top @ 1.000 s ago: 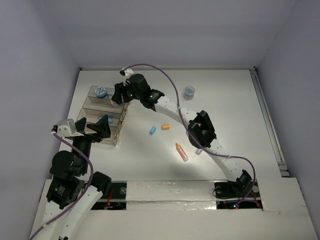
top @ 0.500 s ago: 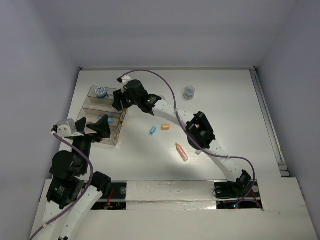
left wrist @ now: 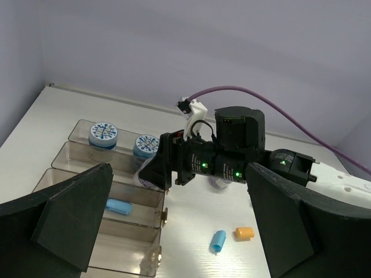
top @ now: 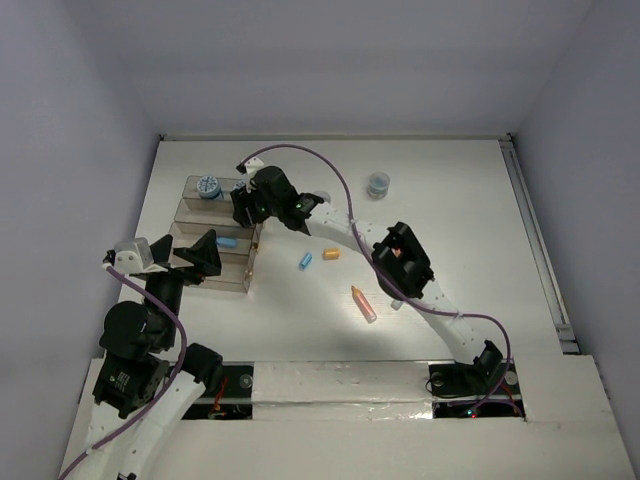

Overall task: Sort the stationery into containers
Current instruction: Place the stationery in the storage box.

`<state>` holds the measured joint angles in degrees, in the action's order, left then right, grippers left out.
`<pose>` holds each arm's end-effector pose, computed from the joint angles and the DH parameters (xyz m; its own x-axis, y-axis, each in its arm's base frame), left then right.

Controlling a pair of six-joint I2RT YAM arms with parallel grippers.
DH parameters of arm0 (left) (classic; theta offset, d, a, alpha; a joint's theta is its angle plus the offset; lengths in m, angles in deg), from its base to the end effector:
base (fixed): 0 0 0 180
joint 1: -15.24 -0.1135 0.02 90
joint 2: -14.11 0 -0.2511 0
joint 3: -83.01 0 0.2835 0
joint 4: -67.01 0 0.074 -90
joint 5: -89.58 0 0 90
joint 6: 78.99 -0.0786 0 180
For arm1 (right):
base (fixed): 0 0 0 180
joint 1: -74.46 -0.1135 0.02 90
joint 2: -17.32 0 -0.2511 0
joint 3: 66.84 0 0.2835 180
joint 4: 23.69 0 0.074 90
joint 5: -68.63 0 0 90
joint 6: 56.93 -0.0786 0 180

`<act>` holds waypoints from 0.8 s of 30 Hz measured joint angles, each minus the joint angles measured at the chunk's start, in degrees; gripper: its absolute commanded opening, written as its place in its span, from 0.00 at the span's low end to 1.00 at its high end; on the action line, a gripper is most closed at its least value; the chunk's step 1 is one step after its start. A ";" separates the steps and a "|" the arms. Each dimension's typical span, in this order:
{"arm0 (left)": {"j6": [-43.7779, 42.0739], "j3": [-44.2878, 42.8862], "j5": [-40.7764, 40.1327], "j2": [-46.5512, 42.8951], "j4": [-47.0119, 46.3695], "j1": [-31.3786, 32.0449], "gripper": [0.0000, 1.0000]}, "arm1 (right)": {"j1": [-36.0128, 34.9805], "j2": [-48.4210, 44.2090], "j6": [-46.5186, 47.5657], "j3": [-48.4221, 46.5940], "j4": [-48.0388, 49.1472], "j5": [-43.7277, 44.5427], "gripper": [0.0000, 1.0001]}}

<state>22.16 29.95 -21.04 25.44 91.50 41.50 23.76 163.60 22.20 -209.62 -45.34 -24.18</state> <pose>0.1255 -0.0311 0.3953 0.2390 -0.3197 -0.9169 0.1617 0.9441 -0.2871 0.4086 0.5053 0.1708 -0.4154 -0.2101 -0.8850 -0.7359 0.6496 0.1912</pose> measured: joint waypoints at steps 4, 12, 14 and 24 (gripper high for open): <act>0.00 0.00 -0.02 0.00 0.00 0.00 0.99 | 0.00 -1.75 0.66 1.95 -1.09 2.19 0.45; 0.00 0.00 -0.02 0.00 0.00 0.00 0.99 | 0.00 -3.87 0.79 3.89 -2.69 4.39 0.88; 0.00 0.00 -0.02 0.00 0.00 0.00 0.99 | 0.00 -4.48 0.74 3.91 -2.89 4.39 0.88; 0.00 0.00 -0.02 0.00 0.00 0.00 0.99 | 1.36 -11.28 -2.10 7.82 -1.40 2.89 0.89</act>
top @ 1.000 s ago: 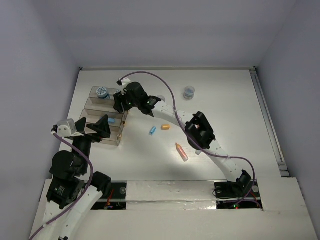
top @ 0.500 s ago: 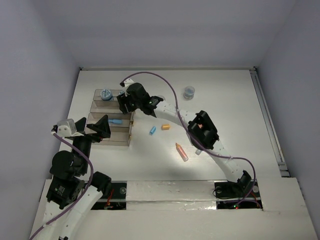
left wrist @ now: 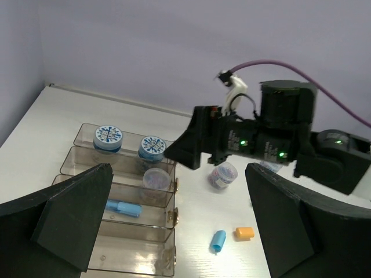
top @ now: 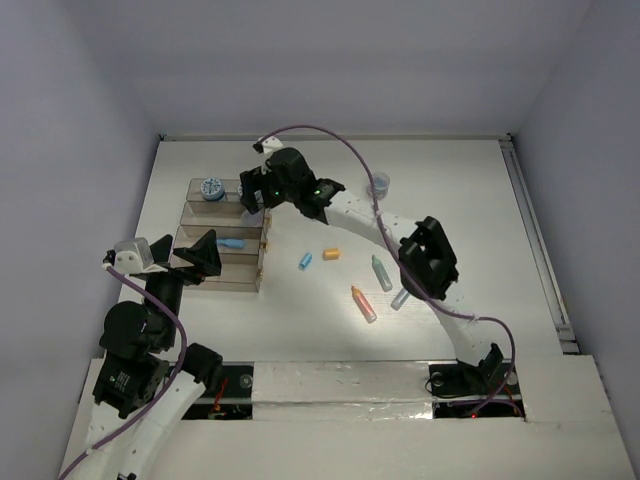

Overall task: Sort the stationery into containers
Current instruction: Place the stationery in the storage box, then pick up the stationery from the center of the board.

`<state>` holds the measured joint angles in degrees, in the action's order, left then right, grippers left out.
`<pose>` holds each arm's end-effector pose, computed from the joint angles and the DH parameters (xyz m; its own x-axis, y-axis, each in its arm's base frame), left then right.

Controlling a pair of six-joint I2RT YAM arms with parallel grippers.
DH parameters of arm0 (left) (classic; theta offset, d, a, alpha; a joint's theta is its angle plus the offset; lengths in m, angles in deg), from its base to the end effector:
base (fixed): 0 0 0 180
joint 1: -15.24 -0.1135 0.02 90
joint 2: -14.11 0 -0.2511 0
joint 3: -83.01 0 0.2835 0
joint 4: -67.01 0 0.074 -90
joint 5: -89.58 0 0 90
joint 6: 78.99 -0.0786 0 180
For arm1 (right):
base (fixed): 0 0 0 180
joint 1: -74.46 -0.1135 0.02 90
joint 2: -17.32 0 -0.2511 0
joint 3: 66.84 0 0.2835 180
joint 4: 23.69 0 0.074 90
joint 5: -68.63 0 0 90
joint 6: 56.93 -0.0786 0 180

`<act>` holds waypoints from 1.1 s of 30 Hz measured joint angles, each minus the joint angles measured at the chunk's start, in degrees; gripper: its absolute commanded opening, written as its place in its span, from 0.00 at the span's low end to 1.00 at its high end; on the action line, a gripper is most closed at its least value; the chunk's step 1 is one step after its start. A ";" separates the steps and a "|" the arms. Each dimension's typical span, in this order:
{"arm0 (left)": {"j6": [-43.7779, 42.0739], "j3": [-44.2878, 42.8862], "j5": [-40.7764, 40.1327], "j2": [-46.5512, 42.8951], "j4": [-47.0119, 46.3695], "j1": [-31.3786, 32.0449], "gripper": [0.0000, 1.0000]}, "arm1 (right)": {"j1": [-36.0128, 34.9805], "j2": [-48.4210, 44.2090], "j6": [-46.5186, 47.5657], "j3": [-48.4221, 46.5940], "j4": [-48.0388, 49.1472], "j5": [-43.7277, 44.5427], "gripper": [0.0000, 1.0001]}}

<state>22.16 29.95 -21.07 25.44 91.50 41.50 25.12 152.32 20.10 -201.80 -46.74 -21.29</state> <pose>0.1255 -0.0310 0.3953 0.2391 -0.3198 -0.9168 0.1612 0.9442 -0.2872 0.4050 0.4713 0.2310 -0.4191 -0.1435 -0.8965 -0.6811 0.7027 0.2059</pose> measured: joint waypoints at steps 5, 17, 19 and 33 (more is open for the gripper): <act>0.00 0.00 0.02 0.00 0.00 0.00 0.99 | 4.66 -7.28 -2.36 8.37 0.72 0.22 0.98; 0.00 0.02 0.00 0.00 -0.02 0.00 0.99 | 14.12 -11.72 -3.34 20.92 -3.82 6.84 1.00; 0.00 0.02 0.00 0.00 -0.02 0.00 0.99 | 13.64 -11.30 -3.37 20.92 -4.44 6.82 0.99; 0.00 0.02 0.00 0.02 -0.02 0.00 0.99 | 13.16 -6.38 -3.74 18.60 -6.08 3.54 0.90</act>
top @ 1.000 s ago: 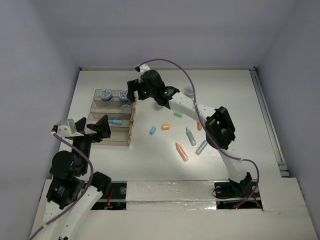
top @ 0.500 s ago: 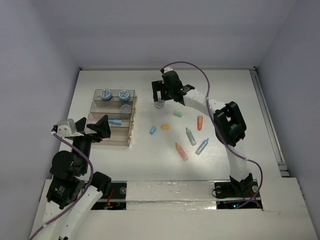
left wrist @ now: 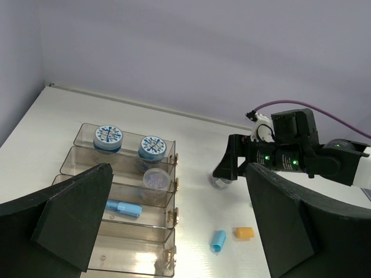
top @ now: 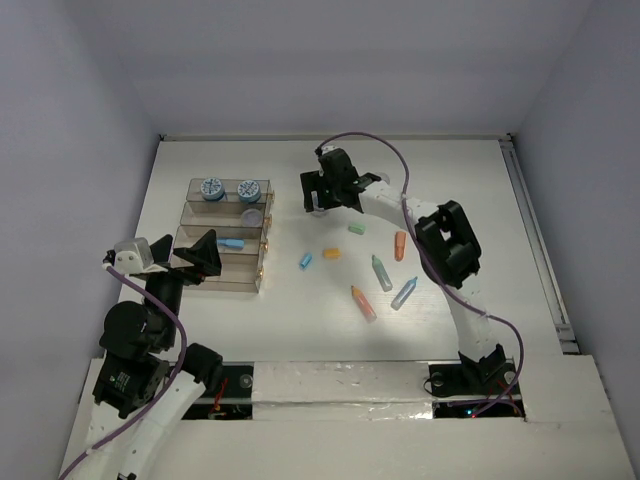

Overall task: Sort the stationery into containers
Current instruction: Pick up the stationery from the center of the board.

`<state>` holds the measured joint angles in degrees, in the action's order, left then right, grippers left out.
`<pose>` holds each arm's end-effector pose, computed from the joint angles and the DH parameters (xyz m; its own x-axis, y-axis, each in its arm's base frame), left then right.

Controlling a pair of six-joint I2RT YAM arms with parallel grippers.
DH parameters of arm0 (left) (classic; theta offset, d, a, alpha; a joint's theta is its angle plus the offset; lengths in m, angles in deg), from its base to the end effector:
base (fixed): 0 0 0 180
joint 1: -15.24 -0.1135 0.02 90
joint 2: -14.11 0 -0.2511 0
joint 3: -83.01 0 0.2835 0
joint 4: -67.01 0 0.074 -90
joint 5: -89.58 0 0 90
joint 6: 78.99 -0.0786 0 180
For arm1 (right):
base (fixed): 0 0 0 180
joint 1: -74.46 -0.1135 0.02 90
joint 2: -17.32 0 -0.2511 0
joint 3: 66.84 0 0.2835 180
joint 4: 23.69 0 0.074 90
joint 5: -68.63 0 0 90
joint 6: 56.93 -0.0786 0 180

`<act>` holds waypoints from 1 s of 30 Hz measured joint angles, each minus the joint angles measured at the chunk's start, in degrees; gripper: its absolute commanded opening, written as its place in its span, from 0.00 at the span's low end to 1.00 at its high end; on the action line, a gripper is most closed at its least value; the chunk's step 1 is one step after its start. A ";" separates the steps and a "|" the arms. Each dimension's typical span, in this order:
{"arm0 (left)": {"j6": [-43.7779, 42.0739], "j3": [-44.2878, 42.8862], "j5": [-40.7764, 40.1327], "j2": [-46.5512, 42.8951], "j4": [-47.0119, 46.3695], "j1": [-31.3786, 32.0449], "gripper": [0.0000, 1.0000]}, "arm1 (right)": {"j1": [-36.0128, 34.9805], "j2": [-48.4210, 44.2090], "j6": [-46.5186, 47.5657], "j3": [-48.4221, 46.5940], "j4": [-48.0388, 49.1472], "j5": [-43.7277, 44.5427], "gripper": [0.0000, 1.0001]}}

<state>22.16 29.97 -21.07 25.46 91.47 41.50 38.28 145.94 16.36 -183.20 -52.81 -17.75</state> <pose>0.1257 -0.0311 0.3952 0.2390 -0.3197 -0.9169 0.1612 0.9442 -0.2872 0.4615 0.3314 0.1487 -0.6694 -0.1341 -0.7307 -0.3742 0.9105 0.1758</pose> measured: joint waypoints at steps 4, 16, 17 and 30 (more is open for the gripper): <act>0.00 0.00 0.00 0.00 0.00 0.00 0.99 | 0.00 1.09 -0.04 -0.98 -1.09 0.17 0.87; -0.02 0.00 0.00 0.00 0.00 0.00 0.99 | 0.00 1.64 0.00 -3.65 -1.66 2.03 0.74; 0.00 0.00 0.00 0.00 0.00 0.00 0.99 | 0.00 1.84 0.00 -4.04 -1.90 2.14 0.74; 0.00 0.00 0.00 -0.02 0.00 0.00 0.99 | 0.00 3.19 0.24 -5.31 -4.31 3.52 0.57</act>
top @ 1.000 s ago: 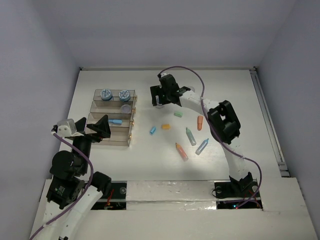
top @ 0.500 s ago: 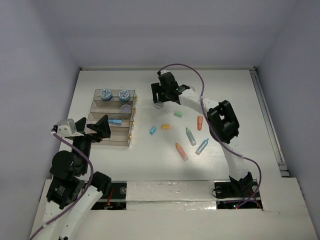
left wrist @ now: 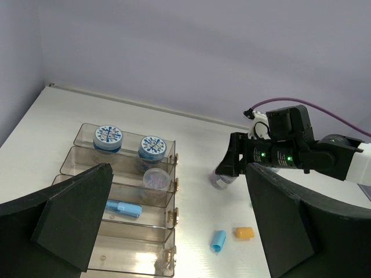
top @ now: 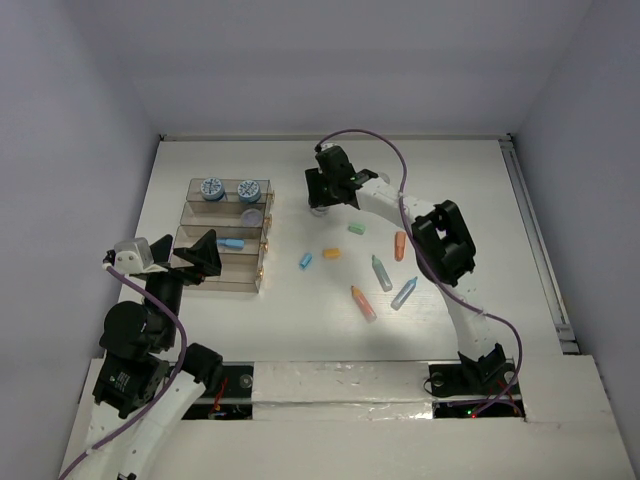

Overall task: Sort the stationery into containers
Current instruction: Pick up the stationery from the center of the board, then place the stationery in the storage box.

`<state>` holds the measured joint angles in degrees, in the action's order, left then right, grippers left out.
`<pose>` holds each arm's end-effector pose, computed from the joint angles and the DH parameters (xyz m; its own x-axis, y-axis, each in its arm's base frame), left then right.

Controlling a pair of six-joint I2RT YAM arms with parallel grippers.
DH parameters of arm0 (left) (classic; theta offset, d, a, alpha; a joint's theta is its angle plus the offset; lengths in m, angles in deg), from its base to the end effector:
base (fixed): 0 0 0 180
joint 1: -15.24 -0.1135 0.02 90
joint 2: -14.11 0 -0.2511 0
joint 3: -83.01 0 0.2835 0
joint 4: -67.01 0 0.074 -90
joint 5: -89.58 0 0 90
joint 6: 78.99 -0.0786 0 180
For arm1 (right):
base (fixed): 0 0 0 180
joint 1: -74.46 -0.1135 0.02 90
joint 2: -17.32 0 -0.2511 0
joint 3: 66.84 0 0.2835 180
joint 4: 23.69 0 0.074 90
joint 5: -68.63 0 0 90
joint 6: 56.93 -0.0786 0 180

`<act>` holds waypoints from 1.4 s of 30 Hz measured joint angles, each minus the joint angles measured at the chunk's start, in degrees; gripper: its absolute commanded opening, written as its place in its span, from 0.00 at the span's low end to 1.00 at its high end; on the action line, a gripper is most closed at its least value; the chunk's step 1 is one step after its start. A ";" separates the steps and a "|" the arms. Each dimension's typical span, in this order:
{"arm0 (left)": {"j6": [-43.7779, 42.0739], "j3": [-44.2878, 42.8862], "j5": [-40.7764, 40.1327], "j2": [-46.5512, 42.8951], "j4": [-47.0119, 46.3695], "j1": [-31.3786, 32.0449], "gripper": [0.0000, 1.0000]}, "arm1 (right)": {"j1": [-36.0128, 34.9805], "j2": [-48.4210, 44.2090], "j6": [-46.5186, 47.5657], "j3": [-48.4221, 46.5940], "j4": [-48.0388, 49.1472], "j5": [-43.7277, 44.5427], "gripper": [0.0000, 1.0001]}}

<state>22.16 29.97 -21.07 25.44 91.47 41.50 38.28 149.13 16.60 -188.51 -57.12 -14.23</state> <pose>0.1256 -0.0310 0.3952 0.2393 -0.3198 -0.9168 0.1613 0.9442 -0.2873 0.4712 0.3325 0.1460 -0.6790 -0.1480 -0.7191 -0.3343 0.9344 0.1233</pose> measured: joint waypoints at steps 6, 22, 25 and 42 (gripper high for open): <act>0.00 0.00 0.00 0.00 0.00 0.00 0.99 | 0.00 0.00 0.02 0.00 0.04 -0.09 0.42; -0.02 0.00 -0.20 0.00 0.00 0.00 0.99 | -10.60 0.90 3.21 -16.44 3.78 -6.08 0.41; -0.02 0.00 -0.20 0.00 0.00 0.00 0.99 | -12.68 2.64 3.15 -21.86 6.93 -8.59 0.40; -0.02 0.00 -0.15 0.00 -0.02 0.00 0.99 | -14.47 19.65 0.15 -31.95 13.99 -14.03 0.38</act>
<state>22.14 29.97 -21.22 25.44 91.45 41.50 23.81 168.78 16.75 -220.46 -43.13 -28.27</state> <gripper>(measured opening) 0.989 0.656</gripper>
